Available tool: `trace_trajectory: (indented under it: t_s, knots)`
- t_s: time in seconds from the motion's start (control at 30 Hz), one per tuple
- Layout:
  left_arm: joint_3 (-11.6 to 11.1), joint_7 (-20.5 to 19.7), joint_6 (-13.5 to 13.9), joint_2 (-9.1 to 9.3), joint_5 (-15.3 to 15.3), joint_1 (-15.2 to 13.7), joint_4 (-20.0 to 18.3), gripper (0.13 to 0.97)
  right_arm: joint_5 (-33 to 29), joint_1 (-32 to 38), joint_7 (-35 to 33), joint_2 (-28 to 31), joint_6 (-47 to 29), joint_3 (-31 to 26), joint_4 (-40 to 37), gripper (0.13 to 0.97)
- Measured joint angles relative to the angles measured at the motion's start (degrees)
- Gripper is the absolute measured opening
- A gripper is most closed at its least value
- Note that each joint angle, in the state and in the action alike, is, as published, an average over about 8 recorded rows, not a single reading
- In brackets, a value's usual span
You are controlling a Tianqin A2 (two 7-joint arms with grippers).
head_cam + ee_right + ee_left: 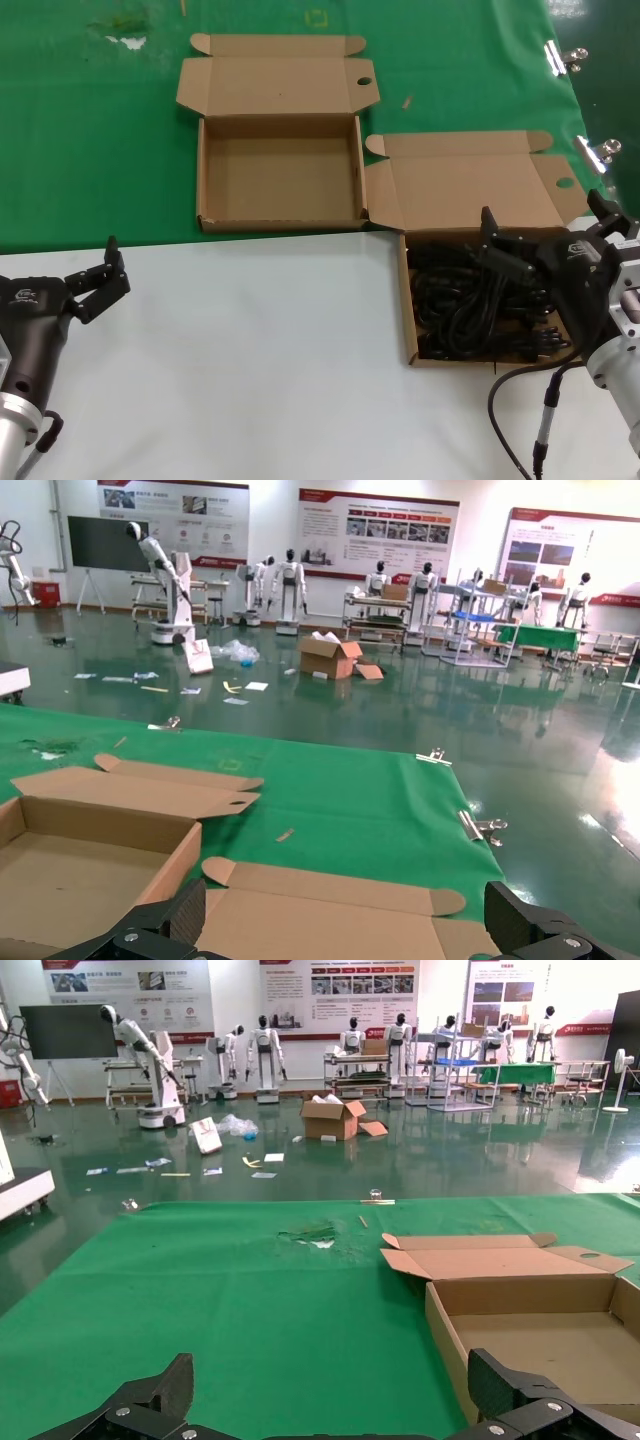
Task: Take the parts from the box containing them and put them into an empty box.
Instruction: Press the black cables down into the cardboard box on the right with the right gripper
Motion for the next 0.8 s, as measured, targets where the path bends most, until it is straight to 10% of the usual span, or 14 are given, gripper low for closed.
trace_trajectory:
  t_s: [0.8]
  knots:
    - [0.0, 0.0, 0.0, 0.0, 0.0, 0.0, 0.0, 0.86, 0.1, 0.0, -0.1, 0.1, -1.3, 0.6, 0.0, 0.966]
